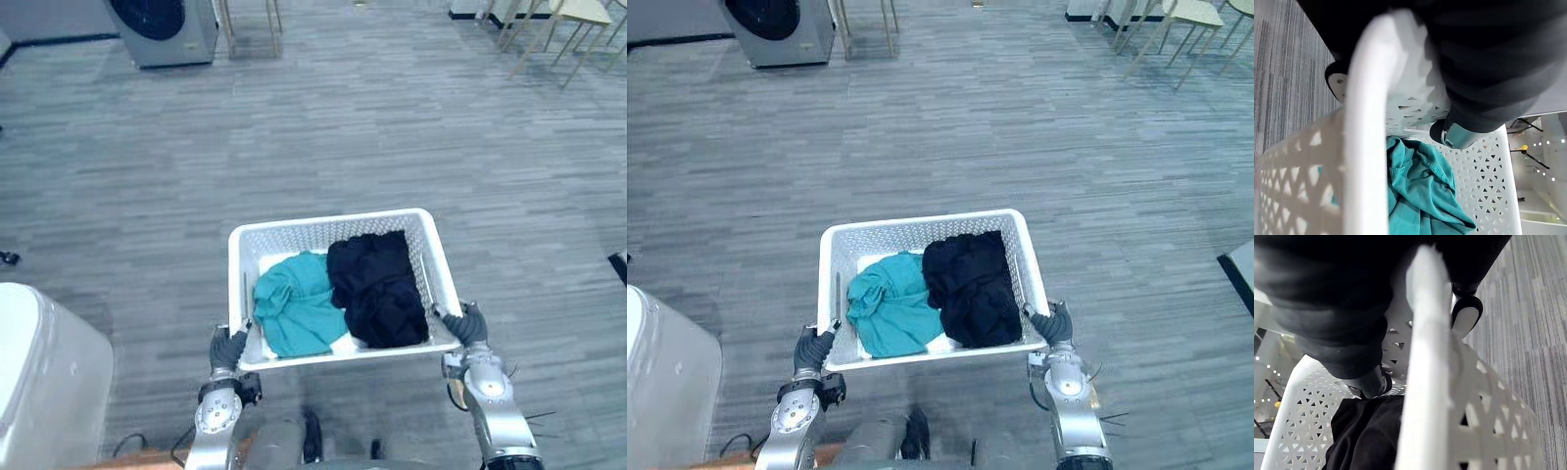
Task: Pick up the laundry basket with both hands and put the clothes into the washing machine.
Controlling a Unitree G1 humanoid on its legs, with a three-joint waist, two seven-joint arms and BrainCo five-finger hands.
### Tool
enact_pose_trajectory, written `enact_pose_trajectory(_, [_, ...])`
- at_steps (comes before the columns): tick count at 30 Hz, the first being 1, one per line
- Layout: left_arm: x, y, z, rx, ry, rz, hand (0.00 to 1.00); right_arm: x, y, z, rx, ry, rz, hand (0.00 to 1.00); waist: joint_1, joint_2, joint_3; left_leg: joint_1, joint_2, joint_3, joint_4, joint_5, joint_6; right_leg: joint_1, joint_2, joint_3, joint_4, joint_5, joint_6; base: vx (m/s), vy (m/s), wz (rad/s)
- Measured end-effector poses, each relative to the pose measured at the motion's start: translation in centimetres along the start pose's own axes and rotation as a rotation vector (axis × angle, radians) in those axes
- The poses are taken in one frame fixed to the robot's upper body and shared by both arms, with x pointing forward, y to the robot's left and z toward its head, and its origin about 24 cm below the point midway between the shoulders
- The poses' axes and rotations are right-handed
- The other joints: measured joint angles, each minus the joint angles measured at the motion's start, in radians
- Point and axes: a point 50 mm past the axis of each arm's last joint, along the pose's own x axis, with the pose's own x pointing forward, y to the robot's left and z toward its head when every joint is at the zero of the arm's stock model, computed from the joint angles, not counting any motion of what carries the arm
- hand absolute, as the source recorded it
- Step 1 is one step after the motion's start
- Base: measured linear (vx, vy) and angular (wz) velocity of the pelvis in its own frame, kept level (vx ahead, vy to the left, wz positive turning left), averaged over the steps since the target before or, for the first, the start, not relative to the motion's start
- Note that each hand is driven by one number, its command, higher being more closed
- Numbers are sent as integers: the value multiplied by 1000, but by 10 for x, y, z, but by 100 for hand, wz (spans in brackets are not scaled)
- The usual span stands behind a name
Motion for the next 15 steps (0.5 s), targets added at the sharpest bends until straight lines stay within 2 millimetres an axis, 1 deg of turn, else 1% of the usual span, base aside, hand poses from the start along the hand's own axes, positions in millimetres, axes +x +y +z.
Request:
enact_pose_trajectory(1, [2, -2, 3, 6, -11, -12, 100, 0, -3, 0, 5, 0, -12, 100, 0, -2, -1, 25, 11, -9, -12, -13, -5, -25, 5, -19, -120, 25, -25, 541, -84, 36])
enact_pose_trajectory(2, [3, -4, 4, 7, -17, -20, 100, 1, -5, 0, 6, 0, -18, 100, -2, -2, -1, 41, 20, -15, -23, -21, -8, -35, 12, -29, -234, 61, -27, 690, -169, 47])
enact_pose_trajectory(3, [8, -9, 8, 18, -34, -44, 100, 1, -9, 0, 15, 1, -36, 100, -13, -8, 7, 99, 21, -46, -72, -22, -11, -39, 15, -12, -533, 192, 0, 604, -177, 63])
enact_pose_trajectory(4, [12, -12, 10, 20, -38, -50, 100, 2, -12, 0, 20, 0, -44, 100, -29, -24, 8, 139, 19, -62, -100, -28, -45, -44, 7, 1, -662, 270, 24, 763, -254, 71])
enact_pose_trajectory(5, [13, -12, 10, 27, -36, -51, 100, 2, -12, 0, 20, 1, -48, 100, -38, -28, 5, 166, 19, -69, -113, -39, -67, -51, 2, 14, -711, 298, 22, 543, -197, 56])
enact_pose_trajectory(6, [14, -13, 5, 36, -16, -47, 100, 2, -14, -1, 11, 4, -50, 100, -54, -16, 4, 217, 42, -87, -119, -57, -100, -55, 13, 18, -685, 437, -12, 725, -242, 24])
enact_pose_trajectory(7, [14, -17, 1, 20, 7, -47, 100, 3, -16, -1, 1, 5, -49, 100, -49, 26, 2, 232, 89, -86, -67, -40, -128, -61, 44, 2, -587, 461, -53, 743, -233, 6])
enact_pose_trajectory(8, [13, -18, 0, 6, 12, -43, 100, 3, -16, -1, 0, 11, -49, 100, -48, 39, 4, 214, 114, -80, 4, -16, -166, -62, 58, -15, -533, 420, -71, 878, -322, 0])
enact_pose_trajectory(9, [13, -21, 0, -11, 15, -41, 100, 0, -18, -4, -5, 24, -48, 100, -55, 46, 11, 145, 152, -76, 226, 79, -199, -33, 85, -49, -462, 341, -97, 861, -348, 4])
enact_pose_trajectory(10, [10, -21, -3, -17, 30, -35, 100, -5, -19, -5, -12, 24, -44, 100, -47, 58, 19, 52, 212, -67, 476, 305, -202, 44, 113, -60, -452, 276, -116, 716, -282, 4])
enact_pose_trajectory(11, [9, -19, -6, -14, 38, -29, 100, -8, -18, -4, -8, 19, -42, 100, -35, 63, 20, -3, 243, -68, 600, 401, -219, 91, 128, -62, -463, 249, -123, 700, -210, -14])
enact_pose_trajectory(12, [7, -20, -6, -22, 37, -31, 100, -10, -21, 1, -9, -6, -50, 100, -21, 66, 22, -137, 299, -63, 840, 347, -212, 163, 154, -62, -494, 218, -138, 527, -111, -20])
enact_pose_trajectory(13, [7, -20, -5, -22, 31, -33, 100, -10, -22, 5, -8, -22, -58, 100, -16, 63, 23, -201, 312, -55, 919, 298, -201, 199, 164, -60, -513, 213, -145, 629, -125, -32])
enact_pose_trajectory(14, [7, -21, -3, -31, 23, -37, 100, -11, -23, 11, -5, -47, -68, 100, 8, 55, 26, -301, 317, -19, 950, 215, -171, 277, 166, -45, -568, 209, -148, 608, -82, -38])
enact_pose_trajectory(15, [6, -20, 1, -35, 5, -37, 100, -11, -24, 17, -2, -74, -70, 100, 25, 50, 28, -362, 316, 44, 874, 149, -150, 352, 158, -27, -632, 209, -147, 601, -62, -42])
